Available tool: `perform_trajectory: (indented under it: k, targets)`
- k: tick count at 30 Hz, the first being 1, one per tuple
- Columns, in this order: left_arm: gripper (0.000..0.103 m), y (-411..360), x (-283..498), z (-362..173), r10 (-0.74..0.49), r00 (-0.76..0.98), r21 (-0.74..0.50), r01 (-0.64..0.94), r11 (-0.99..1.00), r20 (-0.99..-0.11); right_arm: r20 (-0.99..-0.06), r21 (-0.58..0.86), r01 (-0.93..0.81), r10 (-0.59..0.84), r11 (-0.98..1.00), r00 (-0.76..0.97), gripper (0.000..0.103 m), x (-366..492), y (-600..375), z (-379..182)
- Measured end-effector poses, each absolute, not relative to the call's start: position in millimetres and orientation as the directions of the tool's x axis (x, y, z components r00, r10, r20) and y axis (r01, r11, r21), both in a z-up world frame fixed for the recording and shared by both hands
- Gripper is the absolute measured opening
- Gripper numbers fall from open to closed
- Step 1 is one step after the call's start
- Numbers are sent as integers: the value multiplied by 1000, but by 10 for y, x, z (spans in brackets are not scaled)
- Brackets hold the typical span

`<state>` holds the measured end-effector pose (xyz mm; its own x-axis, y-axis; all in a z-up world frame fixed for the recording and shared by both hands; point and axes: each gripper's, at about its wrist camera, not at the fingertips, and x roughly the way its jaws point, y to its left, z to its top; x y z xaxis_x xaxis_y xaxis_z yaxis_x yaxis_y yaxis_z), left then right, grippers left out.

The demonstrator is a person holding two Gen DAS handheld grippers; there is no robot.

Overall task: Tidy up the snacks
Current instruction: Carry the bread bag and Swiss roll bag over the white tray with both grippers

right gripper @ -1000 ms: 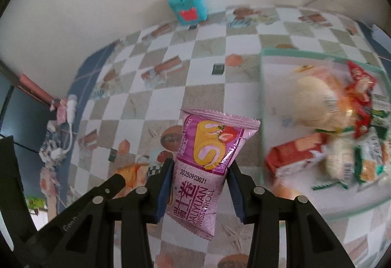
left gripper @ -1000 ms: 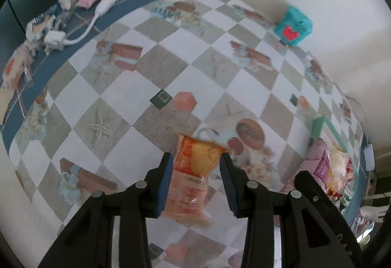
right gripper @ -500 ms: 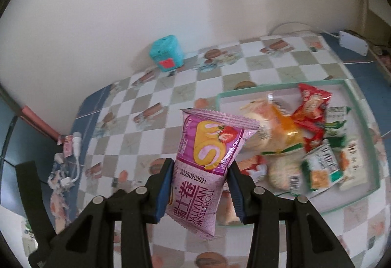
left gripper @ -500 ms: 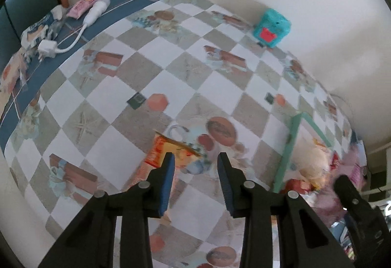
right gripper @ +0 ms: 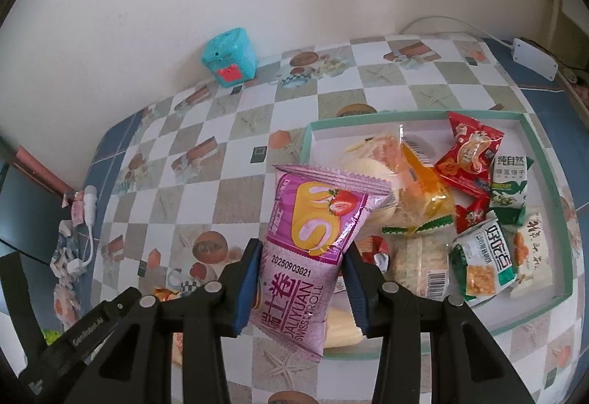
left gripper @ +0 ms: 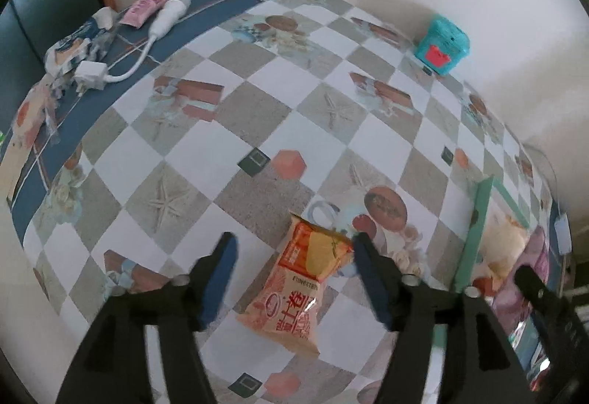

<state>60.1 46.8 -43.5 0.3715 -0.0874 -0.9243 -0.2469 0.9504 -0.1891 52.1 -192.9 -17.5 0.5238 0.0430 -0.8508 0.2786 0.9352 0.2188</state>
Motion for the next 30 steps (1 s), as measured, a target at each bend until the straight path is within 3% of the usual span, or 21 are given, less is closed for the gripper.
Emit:
perform_trajectory:
  k: [7, 11, 13, 17, 30]
  targets:
    - [76, 276, 567, -678, -18, 275, -69, -176, 982, -961, -862, 211, 287, 39, 934, 505, 46, 533, -1923, -207]
    - [74, 252, 577, -826, -32, 232, -74, -175, 982, -972, -870, 207, 296, 37, 932, 491, 46, 529, -1933, -237]
    - [51, 252, 579, -857, -31, 222, -71, -176, 982, -974, -870, 205, 295, 36, 933, 491, 46, 527, -1933, -237]
    - [40, 252, 583, -850, -61, 231, -105, -182, 978, -971, -870, 205, 293, 37, 934, 491, 46, 521, -1928, -223]
    - [39, 129, 511, -80, -118, 431, -196, -143, 970, -895, -846, 177, 320, -22, 931, 533, 46, 454, -2084, 20]
